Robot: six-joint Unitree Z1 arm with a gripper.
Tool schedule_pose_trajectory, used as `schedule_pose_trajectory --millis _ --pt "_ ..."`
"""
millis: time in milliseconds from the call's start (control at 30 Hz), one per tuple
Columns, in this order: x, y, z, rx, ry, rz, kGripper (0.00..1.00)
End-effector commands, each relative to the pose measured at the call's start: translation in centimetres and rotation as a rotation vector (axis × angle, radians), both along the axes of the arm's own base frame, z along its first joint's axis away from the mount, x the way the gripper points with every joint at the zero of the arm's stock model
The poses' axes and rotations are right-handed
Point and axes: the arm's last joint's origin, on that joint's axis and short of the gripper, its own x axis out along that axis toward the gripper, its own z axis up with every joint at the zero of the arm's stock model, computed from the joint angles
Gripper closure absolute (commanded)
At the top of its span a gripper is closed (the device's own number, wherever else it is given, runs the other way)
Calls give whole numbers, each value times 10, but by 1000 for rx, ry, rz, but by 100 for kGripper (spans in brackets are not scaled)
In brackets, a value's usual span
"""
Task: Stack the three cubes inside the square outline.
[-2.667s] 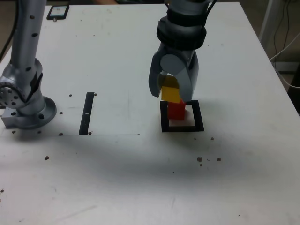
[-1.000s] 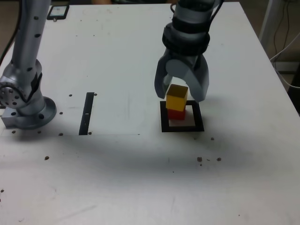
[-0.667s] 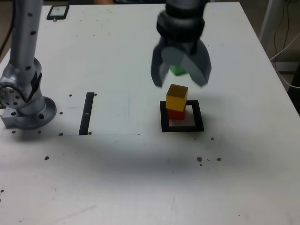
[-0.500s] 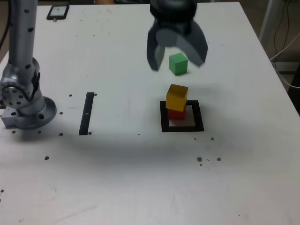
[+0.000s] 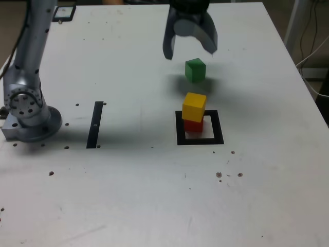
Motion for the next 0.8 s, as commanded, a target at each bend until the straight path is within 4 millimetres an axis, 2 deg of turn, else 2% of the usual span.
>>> schedule_pose_trajectory --millis 0,300,767 --pt "6 3 -7 -4 6 1 1" --pt "24 9 -30 -27 27 -14 8" --pt "27 19 -47 -34 69 -10 36"
